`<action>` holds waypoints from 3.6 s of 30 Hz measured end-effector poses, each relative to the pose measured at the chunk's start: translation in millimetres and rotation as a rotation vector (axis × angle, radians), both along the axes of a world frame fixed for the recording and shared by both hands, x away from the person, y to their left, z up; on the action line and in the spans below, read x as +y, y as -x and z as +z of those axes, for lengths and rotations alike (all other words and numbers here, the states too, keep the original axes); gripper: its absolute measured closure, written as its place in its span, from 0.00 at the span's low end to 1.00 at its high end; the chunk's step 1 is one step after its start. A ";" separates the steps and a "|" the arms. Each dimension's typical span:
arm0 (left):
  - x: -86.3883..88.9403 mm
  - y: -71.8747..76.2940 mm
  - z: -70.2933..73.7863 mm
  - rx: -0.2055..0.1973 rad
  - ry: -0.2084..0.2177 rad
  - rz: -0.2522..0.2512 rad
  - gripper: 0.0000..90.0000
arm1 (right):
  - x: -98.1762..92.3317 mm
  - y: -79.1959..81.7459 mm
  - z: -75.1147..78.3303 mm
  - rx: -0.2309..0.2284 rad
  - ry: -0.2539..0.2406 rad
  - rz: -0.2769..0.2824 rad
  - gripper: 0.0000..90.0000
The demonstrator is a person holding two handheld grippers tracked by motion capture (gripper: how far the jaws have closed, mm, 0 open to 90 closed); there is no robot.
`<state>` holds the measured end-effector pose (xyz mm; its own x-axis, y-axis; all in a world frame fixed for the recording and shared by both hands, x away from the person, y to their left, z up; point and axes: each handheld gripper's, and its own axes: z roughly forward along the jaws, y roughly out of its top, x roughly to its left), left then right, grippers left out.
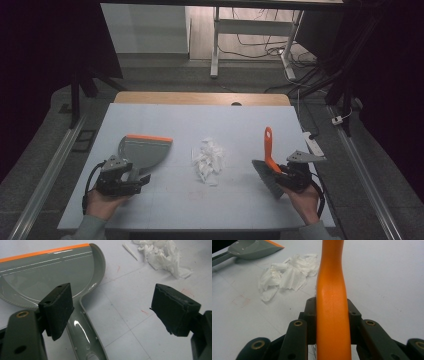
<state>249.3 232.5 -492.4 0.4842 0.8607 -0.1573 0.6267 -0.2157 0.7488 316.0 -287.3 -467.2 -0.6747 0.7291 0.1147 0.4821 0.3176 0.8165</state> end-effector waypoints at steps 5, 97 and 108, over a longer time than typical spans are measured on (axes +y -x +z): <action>-1.0 -0.1 -0.5 0.008 0.003 -0.009 0.21 | -0.7 1.5 2.6 -0.011 -0.013 -0.002 0.78; -1.2 -32.6 -19.7 0.286 -0.234 0.173 0.26 | -1.3 6.3 7.4 -0.041 -0.041 -0.049 0.78; 5.9 -44.9 -32.1 0.308 -0.150 0.218 0.41 | 0.4 5.8 6.2 -0.037 -0.035 -0.044 0.78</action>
<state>294.3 238.4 -524.5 0.2380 0.9623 -0.1314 0.8598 -0.1459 0.4893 310.2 -286.9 -461.1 -0.6460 0.7544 0.1161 0.4644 0.2678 0.8442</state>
